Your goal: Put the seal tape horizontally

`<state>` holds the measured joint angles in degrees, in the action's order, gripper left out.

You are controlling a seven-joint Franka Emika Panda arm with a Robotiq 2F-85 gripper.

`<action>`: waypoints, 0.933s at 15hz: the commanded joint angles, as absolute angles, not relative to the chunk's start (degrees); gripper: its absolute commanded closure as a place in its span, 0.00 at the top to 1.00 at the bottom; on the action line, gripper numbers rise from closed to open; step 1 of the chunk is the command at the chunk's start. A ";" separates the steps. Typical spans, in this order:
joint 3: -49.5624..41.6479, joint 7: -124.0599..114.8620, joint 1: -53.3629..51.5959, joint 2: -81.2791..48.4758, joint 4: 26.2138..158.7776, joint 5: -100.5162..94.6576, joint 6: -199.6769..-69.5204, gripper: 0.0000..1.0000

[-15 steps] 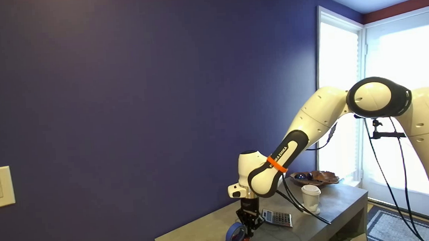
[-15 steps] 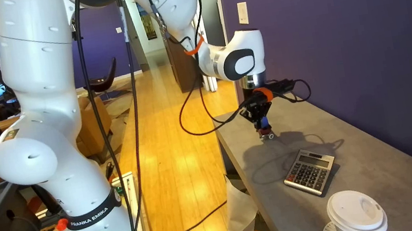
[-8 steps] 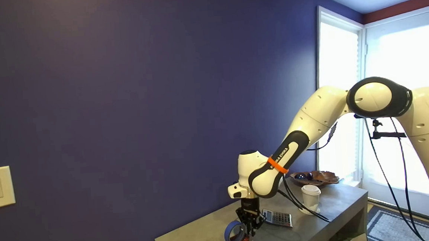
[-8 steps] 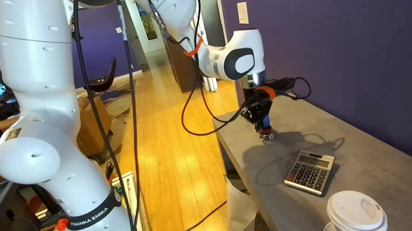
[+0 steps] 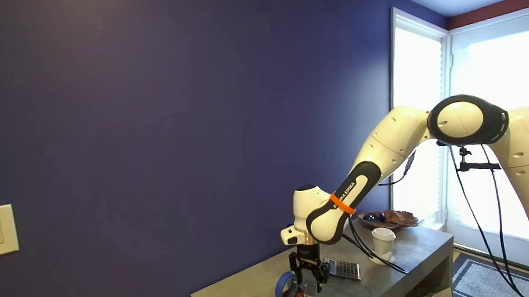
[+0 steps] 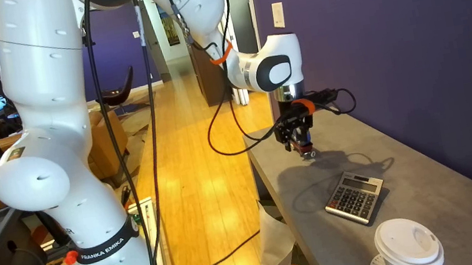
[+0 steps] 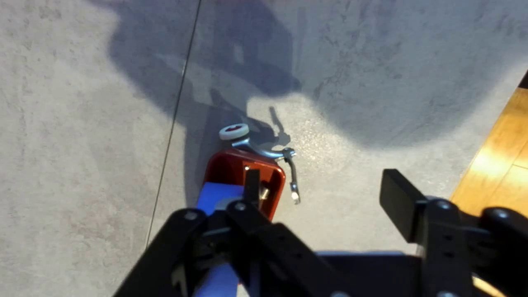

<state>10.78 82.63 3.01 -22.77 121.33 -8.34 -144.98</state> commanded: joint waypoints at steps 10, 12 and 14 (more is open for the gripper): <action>8.90 80.64 1.78 -19.77 123.23 -8.28 -143.83 1.00; 9.26 79.78 2.10 -18.83 123.46 -6.97 -143.54 1.00; 9.47 77.73 2.05 -17.31 123.65 -5.45 -142.47 1.00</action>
<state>9.67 80.29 2.71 -21.32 121.52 -7.69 -144.53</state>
